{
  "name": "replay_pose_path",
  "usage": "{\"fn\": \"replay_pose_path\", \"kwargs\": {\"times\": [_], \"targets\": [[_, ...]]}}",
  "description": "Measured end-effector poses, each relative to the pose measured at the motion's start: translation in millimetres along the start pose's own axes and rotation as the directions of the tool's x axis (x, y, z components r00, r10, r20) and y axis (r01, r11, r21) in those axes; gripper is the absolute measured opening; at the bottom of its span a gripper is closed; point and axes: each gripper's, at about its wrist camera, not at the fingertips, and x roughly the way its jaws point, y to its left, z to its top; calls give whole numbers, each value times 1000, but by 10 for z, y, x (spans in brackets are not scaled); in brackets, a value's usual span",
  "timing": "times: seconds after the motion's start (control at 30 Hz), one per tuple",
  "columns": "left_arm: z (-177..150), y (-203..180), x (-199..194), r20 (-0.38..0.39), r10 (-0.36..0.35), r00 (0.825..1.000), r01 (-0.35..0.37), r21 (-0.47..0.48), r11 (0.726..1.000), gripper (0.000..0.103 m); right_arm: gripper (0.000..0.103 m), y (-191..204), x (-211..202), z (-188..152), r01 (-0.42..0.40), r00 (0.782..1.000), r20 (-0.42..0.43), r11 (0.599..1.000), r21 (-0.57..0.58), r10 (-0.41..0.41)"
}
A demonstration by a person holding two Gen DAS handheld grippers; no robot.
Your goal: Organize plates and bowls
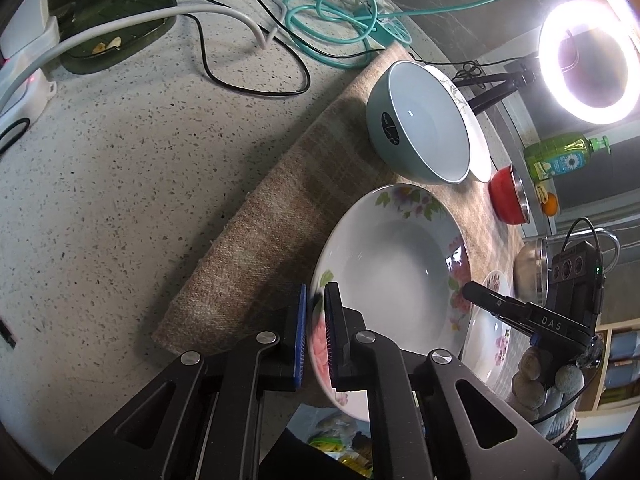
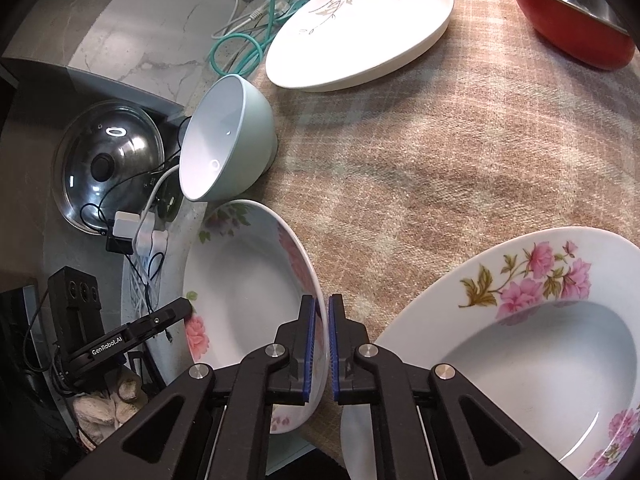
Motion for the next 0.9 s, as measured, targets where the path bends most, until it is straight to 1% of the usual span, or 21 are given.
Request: {"fn": "replay_pose_path", "kwargs": {"times": [0.33, 0.57, 0.9], "targets": [[-9, 25, -32, 7, -1, 1000, 1, -35, 999, 7, 6, -20, -2, -26, -4, 1000, -7, 999, 33, 4], [-6, 11, -64, 15, 7, 1000, -7, -35, 999, 7, 6, -30, -8, -65, -4, 1000, -2, 998, 57, 4], [-4, 18, -154, 32, 1, 999, 0, -41, 999, 7, 6, 4, -59, -112, -29, 1000, 7, 997, 67, 28]]}}
